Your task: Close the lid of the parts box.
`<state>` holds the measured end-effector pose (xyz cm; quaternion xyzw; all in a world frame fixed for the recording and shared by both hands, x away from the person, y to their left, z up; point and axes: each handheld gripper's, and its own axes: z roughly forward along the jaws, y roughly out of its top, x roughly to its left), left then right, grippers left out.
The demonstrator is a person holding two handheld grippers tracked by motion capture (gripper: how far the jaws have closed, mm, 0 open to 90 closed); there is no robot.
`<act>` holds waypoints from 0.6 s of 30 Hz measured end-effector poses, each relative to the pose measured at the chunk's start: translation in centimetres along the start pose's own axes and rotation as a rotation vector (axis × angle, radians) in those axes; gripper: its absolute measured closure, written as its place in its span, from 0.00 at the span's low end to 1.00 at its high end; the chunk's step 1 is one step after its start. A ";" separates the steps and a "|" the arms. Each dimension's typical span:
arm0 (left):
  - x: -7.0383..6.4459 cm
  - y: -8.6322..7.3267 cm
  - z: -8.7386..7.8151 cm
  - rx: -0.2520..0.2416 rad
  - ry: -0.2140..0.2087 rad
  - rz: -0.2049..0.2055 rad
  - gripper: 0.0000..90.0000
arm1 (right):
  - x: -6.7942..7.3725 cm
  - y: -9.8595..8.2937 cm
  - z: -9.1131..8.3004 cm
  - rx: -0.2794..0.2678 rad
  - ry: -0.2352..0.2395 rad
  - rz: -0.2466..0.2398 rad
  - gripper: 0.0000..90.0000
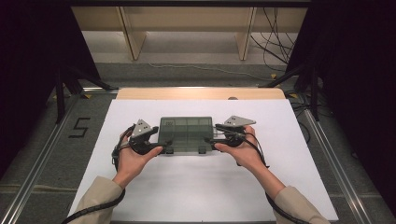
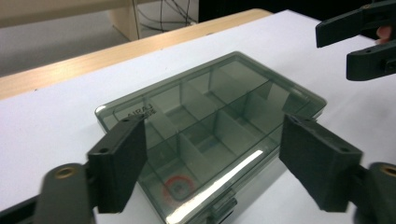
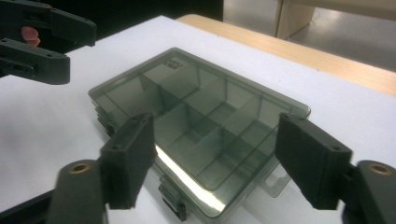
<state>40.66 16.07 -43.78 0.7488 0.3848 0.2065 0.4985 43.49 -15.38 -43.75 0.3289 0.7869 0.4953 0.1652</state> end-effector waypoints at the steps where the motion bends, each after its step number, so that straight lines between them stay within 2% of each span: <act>1: 0.0 0.0 -0.1 -0.009 -0.005 0.005 0.23 | 0.0 -0.1 -0.2 -0.012 0.004 0.000 0.30; 5: -0.5 -0.2 -0.4 -0.021 -0.019 0.017 0.17 | -0.2 -0.4 -1.1 -0.018 0.001 -0.011 0.25; 11: -1.0 -0.3 -1.0 -0.036 -0.026 0.038 0.08 | -0.5 -0.9 -2.5 -0.060 -0.008 -0.022 0.18; 12: -1.1 -0.4 -1.1 -0.033 -0.016 0.033 0.06 | -0.4 -1.0 -2.9 -0.051 0.000 -0.012 0.18; 14: -1.3 -0.4 -1.2 -0.028 -0.009 0.037 0.03 | -0.5 -1.3 -3.4 -0.075 -0.011 -0.027 0.18; 18: -1.6 -0.6 -1.7 -0.034 -0.014 0.046 0.01 | -0.5 -1.9 -4.6 -0.081 -0.021 -0.021 0.17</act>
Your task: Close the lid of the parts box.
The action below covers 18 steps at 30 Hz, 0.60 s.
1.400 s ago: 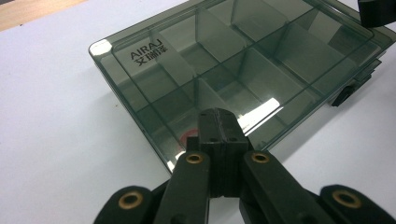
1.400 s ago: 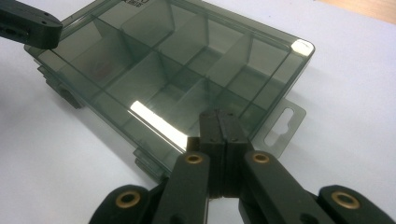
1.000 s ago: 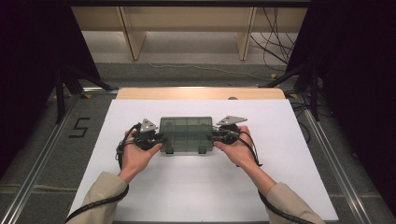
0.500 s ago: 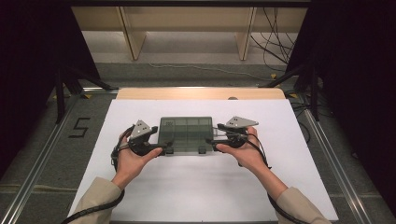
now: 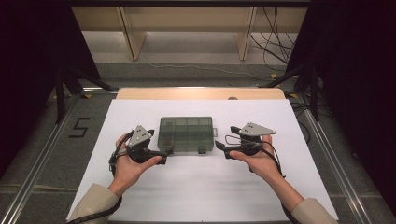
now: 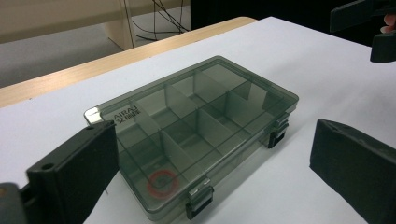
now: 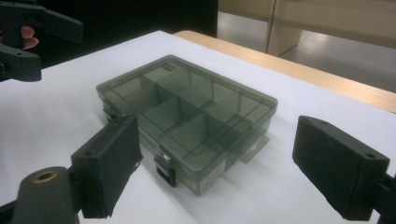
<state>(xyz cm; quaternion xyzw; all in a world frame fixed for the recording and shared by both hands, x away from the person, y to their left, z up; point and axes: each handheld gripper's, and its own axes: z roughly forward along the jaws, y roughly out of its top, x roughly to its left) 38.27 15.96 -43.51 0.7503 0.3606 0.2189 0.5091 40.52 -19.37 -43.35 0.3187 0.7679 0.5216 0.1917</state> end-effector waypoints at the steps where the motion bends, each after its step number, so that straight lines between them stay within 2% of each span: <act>1: -0.1 0.0 -0.1 -0.002 -0.002 -0.003 0.00 | 0.0 -0.1 -0.3 -0.008 -0.001 0.004 0.17; 3: -0.3 -0.1 -0.4 -0.008 -0.010 -0.005 0.00 | 0.0 -0.3 -1.0 0.007 0.000 0.010 0.17; 5: -0.4 -0.2 -0.7 -0.012 -0.013 0.006 0.00 | 0.0 -0.6 -1.5 -0.012 -0.006 0.003 0.17; 7: -0.6 -0.4 -1.1 -0.015 -0.019 0.007 0.00 | 0.1 -0.8 -2.2 0.000 -0.001 0.014 0.17; 8: -0.7 -0.5 -1.2 -0.016 -0.025 0.013 0.00 | 0.1 -0.9 -2.4 -0.013 0.003 0.014 0.17; 13: -1.1 -0.8 -2.2 -0.026 -0.043 0.024 0.00 | 0.3 -1.4 -3.7 -0.013 0.002 0.010 0.17; 14: -1.2 -0.9 -2.4 -0.022 -0.039 0.026 0.00 | 0.4 -1.5 -3.9 -0.016 -0.010 0.004 0.17; 18: -1.5 -1.3 -3.0 -0.024 -0.039 0.035 0.00 | 0.6 -2.0 -4.8 -0.020 -0.003 0.003 0.17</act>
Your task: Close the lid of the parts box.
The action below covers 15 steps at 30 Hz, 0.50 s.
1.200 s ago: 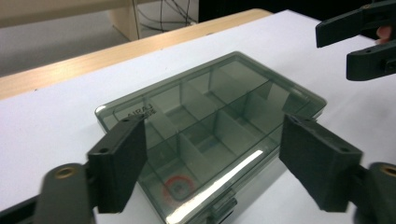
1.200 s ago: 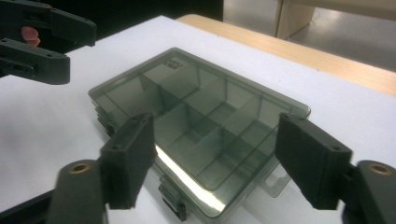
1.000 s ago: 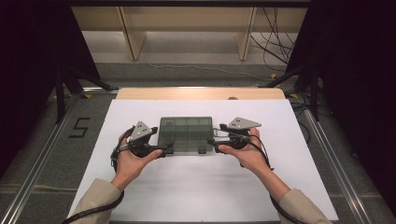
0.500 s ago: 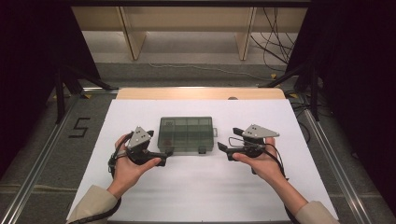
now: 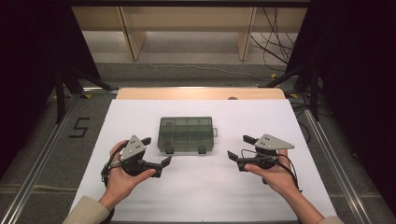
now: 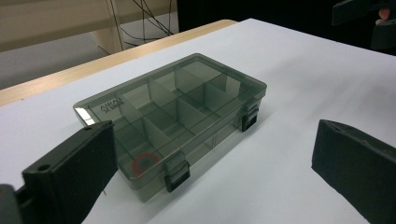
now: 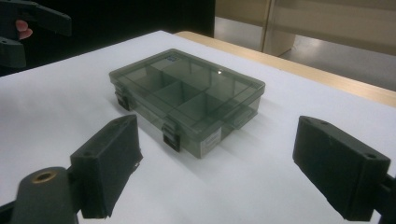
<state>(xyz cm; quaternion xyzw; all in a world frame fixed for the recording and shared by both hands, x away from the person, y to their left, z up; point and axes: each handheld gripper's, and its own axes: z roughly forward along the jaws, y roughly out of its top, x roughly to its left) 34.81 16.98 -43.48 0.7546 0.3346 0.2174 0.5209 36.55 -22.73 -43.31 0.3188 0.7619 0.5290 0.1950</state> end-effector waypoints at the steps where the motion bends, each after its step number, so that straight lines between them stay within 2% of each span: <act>1: 0.0 -0.1 -0.1 -0.005 -0.003 -0.001 0.00 | 0.0 -0.1 -0.3 0.000 -0.009 -0.002 0.17; 8: -0.2 -0.7 -0.8 0.007 0.006 0.004 0.00 | 0.1 -0.7 -1.7 -0.007 -0.018 0.000 0.17; 9: -0.2 -0.8 -0.9 0.009 0.004 0.006 0.00 | 0.1 -0.8 -1.9 0.006 -0.012 -0.003 0.17; 10: -0.3 -0.9 -0.9 0.007 -0.002 0.002 0.00 | 0.2 -0.9 -1.9 -0.012 -0.002 0.003 0.17; 11: -0.3 -1.0 -1.1 0.018 0.008 0.009 0.00 | 0.2 -1.0 -2.1 -0.011 -0.004 0.001 0.17; 15: -0.3 -1.2 -1.6 0.009 0.008 0.021 0.00 | 0.5 -1.3 -2.9 0.002 -0.008 -0.006 0.17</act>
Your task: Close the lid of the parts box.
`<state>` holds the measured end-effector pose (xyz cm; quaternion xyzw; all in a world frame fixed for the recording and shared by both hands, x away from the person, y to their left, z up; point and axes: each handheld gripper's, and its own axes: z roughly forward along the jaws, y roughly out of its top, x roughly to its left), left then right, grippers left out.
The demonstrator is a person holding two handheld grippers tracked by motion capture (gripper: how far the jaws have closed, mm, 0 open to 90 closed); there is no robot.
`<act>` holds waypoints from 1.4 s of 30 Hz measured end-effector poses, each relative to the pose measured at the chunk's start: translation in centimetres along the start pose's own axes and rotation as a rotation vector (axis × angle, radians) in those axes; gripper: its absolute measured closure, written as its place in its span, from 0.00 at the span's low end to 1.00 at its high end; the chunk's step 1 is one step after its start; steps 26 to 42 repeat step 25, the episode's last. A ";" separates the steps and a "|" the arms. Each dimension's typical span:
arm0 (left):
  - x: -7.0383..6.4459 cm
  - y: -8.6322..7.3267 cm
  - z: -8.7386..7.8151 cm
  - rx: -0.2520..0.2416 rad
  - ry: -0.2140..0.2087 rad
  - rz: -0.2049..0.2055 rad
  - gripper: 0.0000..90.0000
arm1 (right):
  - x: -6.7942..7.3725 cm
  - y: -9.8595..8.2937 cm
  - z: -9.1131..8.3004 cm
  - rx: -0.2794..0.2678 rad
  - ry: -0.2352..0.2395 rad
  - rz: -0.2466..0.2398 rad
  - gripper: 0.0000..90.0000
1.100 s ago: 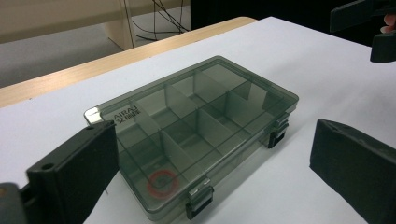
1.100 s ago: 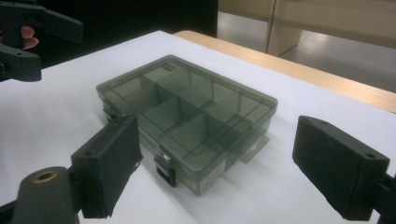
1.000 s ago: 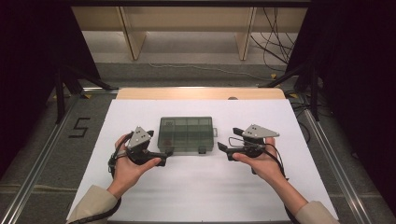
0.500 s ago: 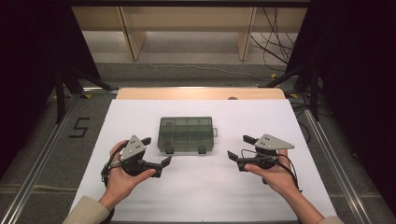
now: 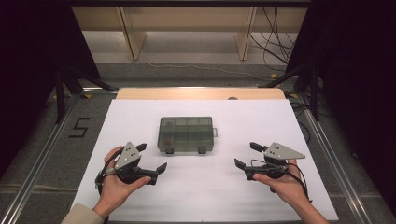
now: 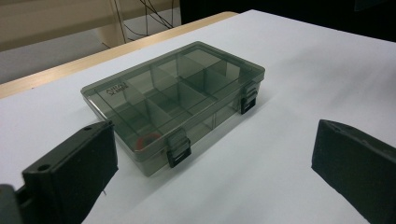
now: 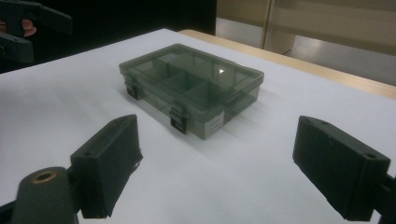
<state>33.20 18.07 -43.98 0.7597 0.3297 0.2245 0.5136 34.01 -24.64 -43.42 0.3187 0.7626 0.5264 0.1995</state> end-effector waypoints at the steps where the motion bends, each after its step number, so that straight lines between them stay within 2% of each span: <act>1: -0.1 -0.1 -0.2 0.006 0.009 -0.010 0.00 | 0.1 -0.1 -0.2 0.003 0.004 0.002 0.17; 3: 0.0 -0.2 -0.3 0.007 0.004 -0.010 0.00 | 0.1 -0.3 -0.4 -0.009 -0.004 -0.010 0.17; 9: 0.1 -0.4 -0.4 0.003 0.001 -0.016 0.00 | 0.1 -0.6 -0.9 0.007 -0.002 0.002 0.17; 10: 0.1 -0.3 -0.4 0.002 0.001 -0.010 0.00 | 0.2 -0.7 -0.7 -0.021 0.014 0.008 0.17; 12: 0.0 -0.3 -0.3 0.000 0.000 -0.008 0.00 | 0.2 -0.8 -0.8 -0.004 0.003 -0.001 0.17; 18: 0.1 -0.3 -0.3 0.007 0.002 0.000 0.00 | 0.3 -0.9 -0.6 -0.022 0.024 0.007 0.17; 20: 0.1 -0.4 -0.2 0.008 0.000 -0.001 0.00 | 0.3 -0.9 -0.8 -0.003 0.014 -0.002 0.17; 42: 0.0 -0.4 -0.2 0.014 0.007 0.001 0.00 | 0.3 -0.9 -0.9 -0.006 0.012 -0.001 0.17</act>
